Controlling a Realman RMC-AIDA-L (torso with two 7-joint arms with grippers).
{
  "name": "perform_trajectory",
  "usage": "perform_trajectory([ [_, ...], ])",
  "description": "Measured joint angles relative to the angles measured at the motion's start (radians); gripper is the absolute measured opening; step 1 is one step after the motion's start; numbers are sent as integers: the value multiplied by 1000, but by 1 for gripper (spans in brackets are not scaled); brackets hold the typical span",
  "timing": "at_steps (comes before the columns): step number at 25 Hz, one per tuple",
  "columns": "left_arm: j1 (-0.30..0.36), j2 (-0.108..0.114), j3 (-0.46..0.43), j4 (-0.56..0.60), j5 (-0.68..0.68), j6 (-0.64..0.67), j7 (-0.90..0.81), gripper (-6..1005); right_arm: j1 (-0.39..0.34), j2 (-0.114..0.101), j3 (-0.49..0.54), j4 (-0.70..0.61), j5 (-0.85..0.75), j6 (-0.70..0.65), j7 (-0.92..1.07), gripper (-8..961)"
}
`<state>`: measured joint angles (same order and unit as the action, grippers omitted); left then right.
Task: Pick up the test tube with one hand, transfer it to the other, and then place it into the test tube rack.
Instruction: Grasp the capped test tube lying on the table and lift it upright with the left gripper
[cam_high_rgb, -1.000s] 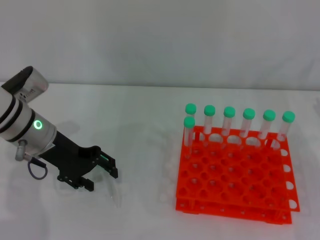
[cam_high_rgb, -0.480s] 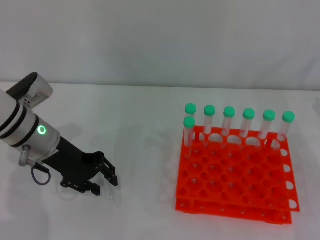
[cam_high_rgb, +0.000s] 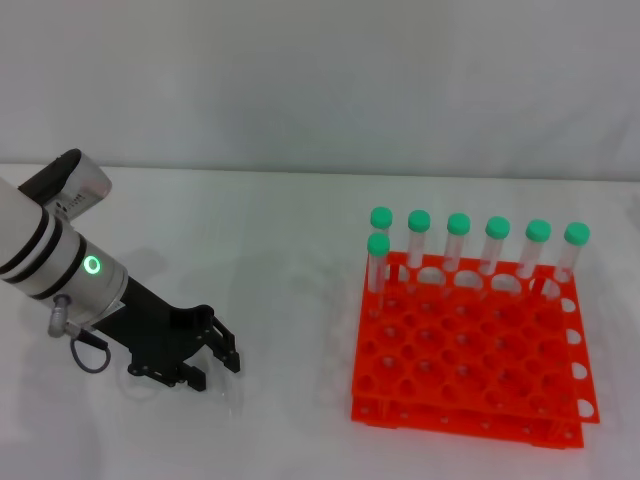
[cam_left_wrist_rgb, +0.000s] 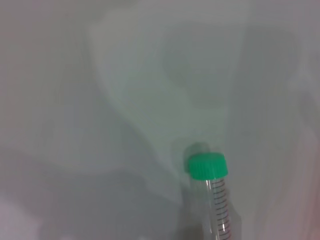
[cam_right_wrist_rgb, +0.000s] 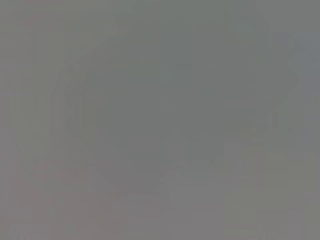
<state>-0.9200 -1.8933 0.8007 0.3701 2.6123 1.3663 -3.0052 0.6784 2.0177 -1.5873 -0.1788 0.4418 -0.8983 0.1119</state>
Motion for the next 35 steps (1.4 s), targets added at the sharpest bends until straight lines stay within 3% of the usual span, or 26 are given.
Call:
perform_trajectory([
  [18,-7,-10,0,-26,0,-22,14,459,26,-3,2,5,0,-5,0,872],
  [23,-4,-10,0,-27,0,-23,14,348,27,-4,3,6,0,-5,0,873],
  [35,2,-12,0,-32,-2,-24,47,234,27,-4,6,5,0,-5,0,871],
])
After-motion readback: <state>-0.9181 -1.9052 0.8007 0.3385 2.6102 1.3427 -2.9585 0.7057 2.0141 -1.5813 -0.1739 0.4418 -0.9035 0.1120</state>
